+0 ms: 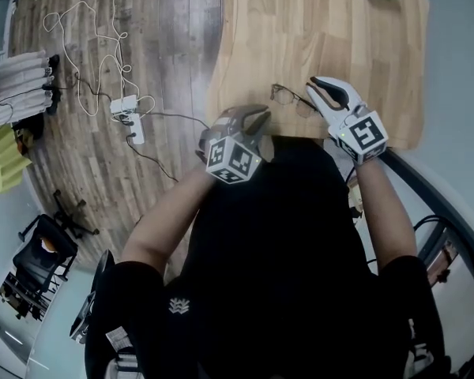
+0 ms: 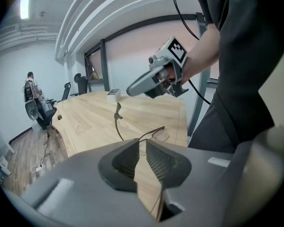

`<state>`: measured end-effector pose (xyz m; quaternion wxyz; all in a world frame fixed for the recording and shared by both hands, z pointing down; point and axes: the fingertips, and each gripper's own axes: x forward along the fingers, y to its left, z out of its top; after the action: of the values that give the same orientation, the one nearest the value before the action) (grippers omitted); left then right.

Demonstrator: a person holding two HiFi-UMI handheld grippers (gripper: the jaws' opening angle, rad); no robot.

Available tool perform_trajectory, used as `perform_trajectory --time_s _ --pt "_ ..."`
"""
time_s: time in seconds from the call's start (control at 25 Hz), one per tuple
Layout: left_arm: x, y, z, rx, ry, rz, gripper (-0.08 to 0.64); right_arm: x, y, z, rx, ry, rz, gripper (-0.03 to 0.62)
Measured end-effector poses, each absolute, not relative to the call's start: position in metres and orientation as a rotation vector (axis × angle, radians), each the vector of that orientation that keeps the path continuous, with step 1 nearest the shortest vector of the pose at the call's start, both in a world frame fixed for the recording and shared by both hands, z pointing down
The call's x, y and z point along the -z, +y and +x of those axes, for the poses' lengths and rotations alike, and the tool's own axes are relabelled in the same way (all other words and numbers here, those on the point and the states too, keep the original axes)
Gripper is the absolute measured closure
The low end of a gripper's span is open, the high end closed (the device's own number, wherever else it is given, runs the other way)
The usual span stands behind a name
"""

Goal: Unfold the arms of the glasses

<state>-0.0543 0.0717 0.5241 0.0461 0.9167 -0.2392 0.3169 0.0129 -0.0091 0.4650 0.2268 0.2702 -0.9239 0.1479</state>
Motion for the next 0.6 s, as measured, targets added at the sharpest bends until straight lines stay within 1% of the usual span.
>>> perform_trajectory --time_s 0.12,0.32,0.6 --pt "-0.524 0.064 -0.043 -0.967 -0.727 2.802 0.508 -0.501 0.007 0.013 -0.466 -2.469 0.615 0.549" --pt "-0.528 0.050 -0.031 -0.966 -0.745 2.780 0.508 -0.549 0.025 0.002 -0.388 -2.354 0.436 0.549" --pt "-0.538 0.038 -0.012 -0.975 -0.748 2.746 0.508 -0.583 0.028 0.012 -0.406 -2.249 0.370 0.549"
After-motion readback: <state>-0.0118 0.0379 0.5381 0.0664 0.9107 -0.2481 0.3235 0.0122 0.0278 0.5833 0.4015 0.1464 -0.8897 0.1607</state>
